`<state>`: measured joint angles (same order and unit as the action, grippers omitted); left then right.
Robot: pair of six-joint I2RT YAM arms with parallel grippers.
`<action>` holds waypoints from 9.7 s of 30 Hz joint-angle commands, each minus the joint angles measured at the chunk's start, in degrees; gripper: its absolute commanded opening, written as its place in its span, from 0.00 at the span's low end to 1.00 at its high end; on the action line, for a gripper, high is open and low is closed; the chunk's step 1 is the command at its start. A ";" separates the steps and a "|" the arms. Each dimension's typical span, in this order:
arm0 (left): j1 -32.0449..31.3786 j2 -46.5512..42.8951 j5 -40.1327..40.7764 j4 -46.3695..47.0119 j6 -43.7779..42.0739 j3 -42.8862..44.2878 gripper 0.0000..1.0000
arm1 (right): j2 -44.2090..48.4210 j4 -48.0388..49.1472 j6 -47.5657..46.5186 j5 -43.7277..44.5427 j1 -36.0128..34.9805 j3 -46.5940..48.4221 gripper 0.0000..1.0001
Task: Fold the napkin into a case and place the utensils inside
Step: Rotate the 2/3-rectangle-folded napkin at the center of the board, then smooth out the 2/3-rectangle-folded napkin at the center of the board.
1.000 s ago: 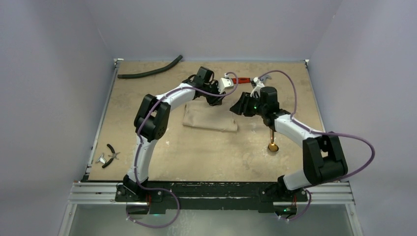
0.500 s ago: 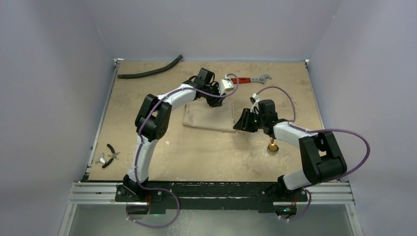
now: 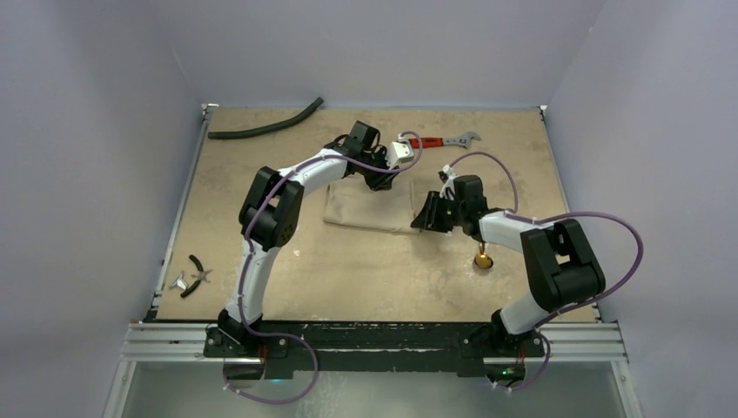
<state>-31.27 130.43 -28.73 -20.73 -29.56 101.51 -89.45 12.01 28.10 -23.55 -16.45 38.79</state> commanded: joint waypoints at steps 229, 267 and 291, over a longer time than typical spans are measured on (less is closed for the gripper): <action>-16.19 -35.24 14.96 -19.64 -2.82 -32.28 0.00 | -12.30 34.48 17.14 -1.42 -24.04 -11.18 0.00; -19.43 -32.57 14.44 -11.11 -1.66 -43.35 0.00 | -2.99 24.60 13.53 -1.16 -21.35 -13.29 0.00; -23.51 -33.56 20.07 -11.96 -5.50 -48.16 0.00 | -14.34 13.07 3.14 -11.17 -2.09 11.10 0.00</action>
<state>-54.08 96.62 -8.54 -29.87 -32.62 56.31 -99.44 25.56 33.12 -32.47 -19.49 47.66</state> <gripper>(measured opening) 0.019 0.004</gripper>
